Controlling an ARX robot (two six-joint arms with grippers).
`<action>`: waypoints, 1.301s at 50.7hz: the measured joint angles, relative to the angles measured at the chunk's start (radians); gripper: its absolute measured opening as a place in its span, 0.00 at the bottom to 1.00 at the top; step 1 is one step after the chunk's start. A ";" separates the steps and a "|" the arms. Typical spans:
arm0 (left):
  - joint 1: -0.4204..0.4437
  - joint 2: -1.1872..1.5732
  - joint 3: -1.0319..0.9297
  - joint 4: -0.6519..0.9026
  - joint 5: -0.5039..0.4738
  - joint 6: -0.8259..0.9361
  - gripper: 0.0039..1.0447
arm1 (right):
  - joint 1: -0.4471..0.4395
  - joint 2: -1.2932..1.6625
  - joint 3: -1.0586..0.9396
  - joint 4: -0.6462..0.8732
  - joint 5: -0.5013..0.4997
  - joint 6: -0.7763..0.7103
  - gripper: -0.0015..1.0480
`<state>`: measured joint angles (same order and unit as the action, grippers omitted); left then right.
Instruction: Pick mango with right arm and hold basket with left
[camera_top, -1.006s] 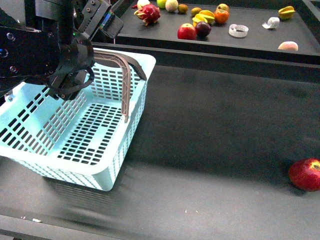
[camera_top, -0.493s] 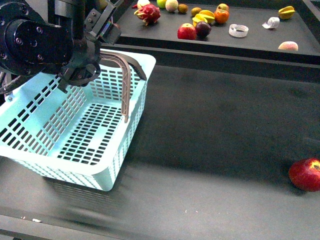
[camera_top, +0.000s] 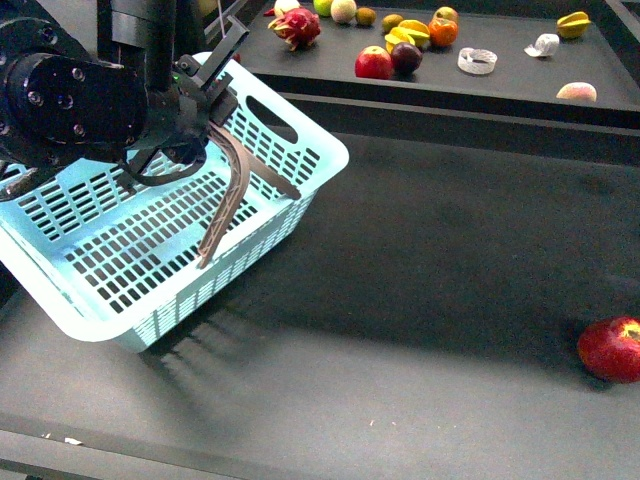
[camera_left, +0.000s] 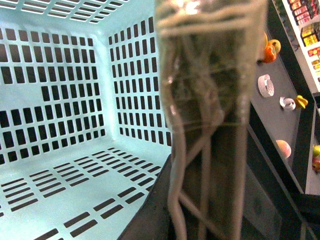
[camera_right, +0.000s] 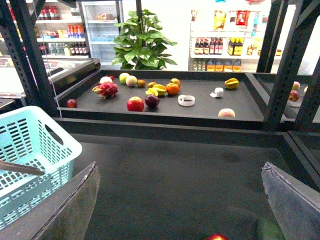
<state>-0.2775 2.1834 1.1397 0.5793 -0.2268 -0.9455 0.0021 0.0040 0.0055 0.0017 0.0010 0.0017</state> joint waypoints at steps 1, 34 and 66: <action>-0.003 -0.013 -0.011 0.000 0.000 0.016 0.05 | 0.000 0.000 0.000 0.000 0.000 0.000 0.92; -0.179 -0.382 -0.469 0.280 0.098 0.557 0.05 | 0.000 0.000 0.000 0.000 0.000 0.000 0.92; -0.246 -0.425 -0.573 0.492 0.290 0.630 0.05 | 0.000 0.000 0.000 0.000 0.000 0.000 0.92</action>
<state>-0.5236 1.7580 0.5663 1.0718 0.0635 -0.3157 0.0021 0.0040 0.0055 0.0017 0.0010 0.0017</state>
